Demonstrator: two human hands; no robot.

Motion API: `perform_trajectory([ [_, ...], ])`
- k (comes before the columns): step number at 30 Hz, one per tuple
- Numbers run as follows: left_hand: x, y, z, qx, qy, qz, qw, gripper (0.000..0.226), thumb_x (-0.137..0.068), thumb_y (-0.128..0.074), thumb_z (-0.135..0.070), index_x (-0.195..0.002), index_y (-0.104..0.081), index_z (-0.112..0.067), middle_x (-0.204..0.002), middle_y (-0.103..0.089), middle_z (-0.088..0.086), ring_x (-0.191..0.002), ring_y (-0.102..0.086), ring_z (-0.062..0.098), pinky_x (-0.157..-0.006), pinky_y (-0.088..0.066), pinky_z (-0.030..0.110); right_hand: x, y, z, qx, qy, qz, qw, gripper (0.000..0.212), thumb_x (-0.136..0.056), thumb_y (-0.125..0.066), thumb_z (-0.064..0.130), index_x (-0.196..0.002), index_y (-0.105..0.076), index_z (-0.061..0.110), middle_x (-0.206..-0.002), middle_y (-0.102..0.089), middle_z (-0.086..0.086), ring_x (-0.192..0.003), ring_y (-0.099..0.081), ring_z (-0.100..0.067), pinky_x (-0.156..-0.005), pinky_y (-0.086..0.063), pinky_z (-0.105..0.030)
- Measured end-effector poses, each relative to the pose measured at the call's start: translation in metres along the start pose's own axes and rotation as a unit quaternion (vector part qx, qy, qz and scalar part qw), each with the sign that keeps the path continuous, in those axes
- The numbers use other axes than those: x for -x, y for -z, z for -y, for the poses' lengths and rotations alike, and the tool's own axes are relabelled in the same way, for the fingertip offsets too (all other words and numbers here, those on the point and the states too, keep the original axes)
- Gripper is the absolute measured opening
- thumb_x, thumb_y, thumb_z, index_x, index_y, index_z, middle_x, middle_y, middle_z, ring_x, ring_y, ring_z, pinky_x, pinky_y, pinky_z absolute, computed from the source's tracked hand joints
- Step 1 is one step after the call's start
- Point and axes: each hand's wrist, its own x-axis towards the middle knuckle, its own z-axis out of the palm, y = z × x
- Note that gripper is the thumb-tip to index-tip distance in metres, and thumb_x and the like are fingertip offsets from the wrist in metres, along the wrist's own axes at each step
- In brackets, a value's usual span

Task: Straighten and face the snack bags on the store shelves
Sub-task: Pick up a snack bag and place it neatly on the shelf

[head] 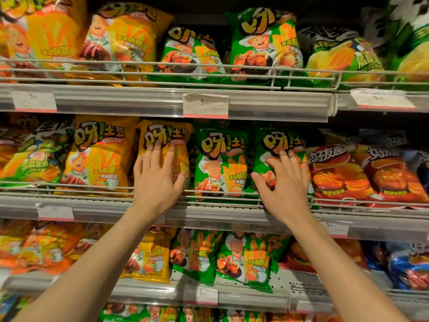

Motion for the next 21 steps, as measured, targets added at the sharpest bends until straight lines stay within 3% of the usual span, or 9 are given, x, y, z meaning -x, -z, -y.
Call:
perform_trajectory([
  [5,0.019,0.015,-0.009,0.14,0.024,-0.057,0.988,0.053,-0.094,-0.071,-0.028,-0.141,-0.054,-0.01,-0.14,-0.054,0.015,-0.131,-0.048,0.032,-0.103,-0.042,0.049,0.023,0.013,0.008,-0.136,0.042,-0.075,0.987,0.036,-0.096,-0.066,0.038,-0.125,-0.064,0.018,-0.136,-0.055,0.0,-0.129,-0.046,-0.016,-0.107,-0.032,-0.028],
  [8,0.034,0.031,-0.015,0.287,0.081,-0.058,0.953,0.045,-0.095,-0.071,-0.029,-0.135,-0.056,-0.018,-0.129,-0.058,0.0,-0.114,-0.056,0.013,-0.092,-0.047,0.028,0.034,0.021,0.017,-0.254,-0.024,0.009,0.967,0.031,-0.095,-0.062,0.045,-0.119,-0.062,0.025,-0.106,-0.062,0.011,-0.087,-0.06,-0.005,-0.076,-0.05,-0.022],
  [10,0.042,0.044,-0.022,0.386,0.138,-0.01,0.912,0.041,-0.096,-0.07,-0.034,-0.133,-0.054,-0.029,-0.122,-0.062,-0.012,-0.104,-0.061,0.0,-0.082,-0.048,0.012,0.041,0.024,0.022,-0.325,-0.09,0.086,0.937,0.025,-0.096,-0.064,0.044,-0.117,-0.061,0.03,-0.093,-0.066,0.013,-0.081,-0.064,-0.005,-0.067,-0.054,-0.019],
  [12,0.049,0.055,-0.024,0.435,0.175,0.022,0.883,0.036,-0.095,-0.071,-0.038,-0.127,-0.057,-0.034,-0.112,-0.067,-0.015,-0.101,-0.064,-0.003,-0.077,-0.049,0.006,0.045,0.027,0.025,-0.362,-0.131,0.131,0.913,0.018,-0.097,-0.066,0.04,-0.113,-0.062,0.033,-0.09,-0.068,0.012,-0.083,-0.065,-0.001,-0.068,-0.052,-0.012],
  [14,0.051,0.071,-0.021,0.456,0.205,0.041,0.865,0.032,-0.093,-0.072,-0.039,-0.124,-0.062,-0.033,-0.107,-0.071,-0.014,-0.101,-0.067,-0.001,-0.082,-0.051,0.013,0.044,0.033,0.031,-0.386,-0.179,0.163,0.89,0.014,-0.097,-0.067,0.036,-0.11,-0.062,0.035,-0.088,-0.069,0.011,-0.081,-0.067,-0.003,-0.068,-0.052,-0.014],
  [17,0.048,0.098,-0.014,0.472,0.25,0.077,0.842,0.021,-0.096,-0.071,-0.033,-0.117,-0.067,-0.035,-0.11,-0.074,-0.009,-0.103,-0.07,0.01,-0.09,-0.057,0.041,0.035,0.049,0.049,-0.408,-0.265,0.193,0.852,0.013,-0.098,-0.068,0.022,-0.111,-0.065,0.023,-0.088,-0.066,-0.008,-0.074,-0.066,-0.018,-0.068,-0.052,-0.018],
  [18,0.046,0.108,-0.012,0.472,0.265,0.093,0.836,0.018,-0.096,-0.071,-0.031,-0.114,-0.069,-0.035,-0.109,-0.074,-0.007,-0.103,-0.071,0.016,-0.09,-0.058,0.047,0.032,0.056,0.056,-0.413,-0.283,0.199,0.843,0.012,-0.098,-0.068,0.017,-0.108,-0.066,0.021,-0.086,-0.067,-0.005,-0.07,-0.066,-0.015,-0.066,-0.053,-0.016],
  [20,0.036,0.131,-0.008,0.484,0.291,0.106,0.818,0.018,-0.094,-0.073,-0.03,-0.112,-0.07,-0.032,-0.106,-0.075,-0.005,-0.099,-0.072,0.022,-0.086,-0.059,0.049,0.025,0.07,0.069,-0.406,-0.306,0.208,0.836,0.015,-0.097,-0.069,0.014,-0.099,-0.067,0.029,-0.082,-0.071,0.006,-0.067,-0.068,-0.001,-0.063,-0.053,-0.014],
  [21,0.031,0.144,-0.006,0.494,0.305,0.106,0.807,0.019,-0.092,-0.073,-0.033,-0.111,-0.071,-0.034,-0.103,-0.076,-0.006,-0.094,-0.072,0.02,-0.08,-0.06,0.042,0.021,0.078,0.077,-0.393,-0.317,0.216,0.836,0.015,-0.097,-0.07,0.018,-0.097,-0.067,0.033,-0.08,-0.073,0.01,-0.069,-0.07,0.0,-0.062,-0.052,-0.015],
])
